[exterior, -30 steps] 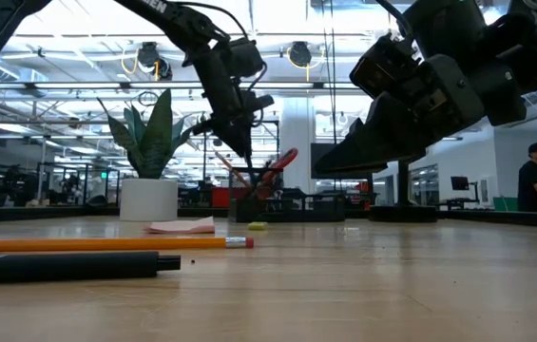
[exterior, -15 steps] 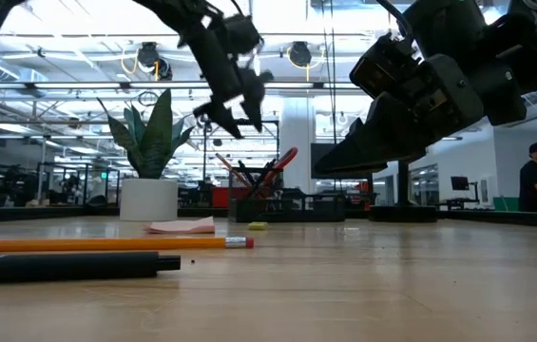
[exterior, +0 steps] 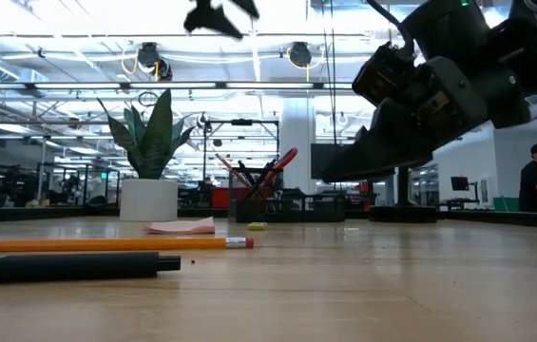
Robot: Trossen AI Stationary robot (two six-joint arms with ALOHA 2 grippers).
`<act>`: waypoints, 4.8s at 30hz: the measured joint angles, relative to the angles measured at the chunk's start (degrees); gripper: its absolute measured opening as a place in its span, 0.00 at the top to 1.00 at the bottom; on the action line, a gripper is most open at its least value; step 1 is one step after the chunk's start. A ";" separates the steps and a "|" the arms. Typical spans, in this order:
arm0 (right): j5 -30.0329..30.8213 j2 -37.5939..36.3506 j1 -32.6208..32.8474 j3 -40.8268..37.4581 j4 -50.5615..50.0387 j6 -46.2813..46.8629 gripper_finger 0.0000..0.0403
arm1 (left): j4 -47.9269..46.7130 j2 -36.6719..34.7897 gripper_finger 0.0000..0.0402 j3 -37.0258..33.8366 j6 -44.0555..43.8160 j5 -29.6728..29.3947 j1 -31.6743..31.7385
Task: Pick and place office supplies into organizer
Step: Put the yellow pencil into the black mesh desk organizer
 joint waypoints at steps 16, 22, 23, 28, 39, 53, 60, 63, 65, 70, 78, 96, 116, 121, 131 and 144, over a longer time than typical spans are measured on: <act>0.07 0.76 5.54 -1.37 7.87 -7.29 0.77 | 31.53 -4.10 0.32 -25.32 0.94 -18.72 -27.95; 0.07 7.54 5.99 0.86 15.18 -9.69 0.77 | 56.67 -4.29 0.32 -40.50 3.17 -20.34 -34.77; 0.09 9.30 5.99 2.19 15.05 -9.73 0.77 | 60.92 -4.42 0.32 -42.70 3.80 -20.44 -36.05; 0.07 16.25 6.17 8.66 15.06 -13.61 0.77 | 70.80 -4.63 0.32 -49.73 6.58 -21.49 -41.37; 0.37 23.50 5.67 15.91 14.90 -15.54 0.77 | 72.72 -4.81 0.32 -51.91 8.04 -23.21 -46.43; 3.16 25.92 5.67 18.25 13.60 -15.37 0.66 | 73.06 -4.81 0.32 -51.91 9.05 -23.03 -47.00; 2.20 25.92 5.75 18.34 12.71 -13.34 0.63 | 73.20 -4.81 0.32 -51.91 9.04 -23.16 -46.89; 1.82 25.92 5.59 19.12 11.34 -11.14 0.63 | 73.22 -4.81 0.32 -51.89 8.91 -23.14 -46.89; 1.50 25.92 5.19 20.69 7.73 -9.80 0.63 | 73.22 -4.81 0.32 -51.90 8.69 -23.16 -46.89; 2.41 25.88 5.02 24.46 -0.39 -10.15 0.63 | 73.24 -4.81 0.32 -51.91 7.95 -23.16 -46.89; 2.74 25.90 4.79 23.68 0.08 -10.10 0.65 | 72.80 -4.79 0.32 -51.89 6.99 -23.16 -46.89; 0.15 25.78 3.98 23.63 -3.29 -9.63 0.94 | 72.78 -4.79 0.32 -51.90 5.36 -23.12 -46.89; -1.63 20.23 3.60 23.48 -12.31 -14.73 0.97 | 73.44 -4.94 0.32 -51.84 -9.41 -22.82 -43.95; -1.59 17.01 3.91 23.34 -16.38 -19.47 0.97 | 68.64 -4.94 0.32 -51.84 -21.66 -15.99 -40.95; -1.62 11.88 3.92 23.45 -21.04 -26.40 0.97 | 67.23 -4.98 0.32 -51.84 -32.09 -7.71 -38.58; -3.15 7.11 6.32 23.47 -26.16 -33.59 0.98 | 61.47 -5.01 0.32 -51.84 -49.71 5.39 -35.15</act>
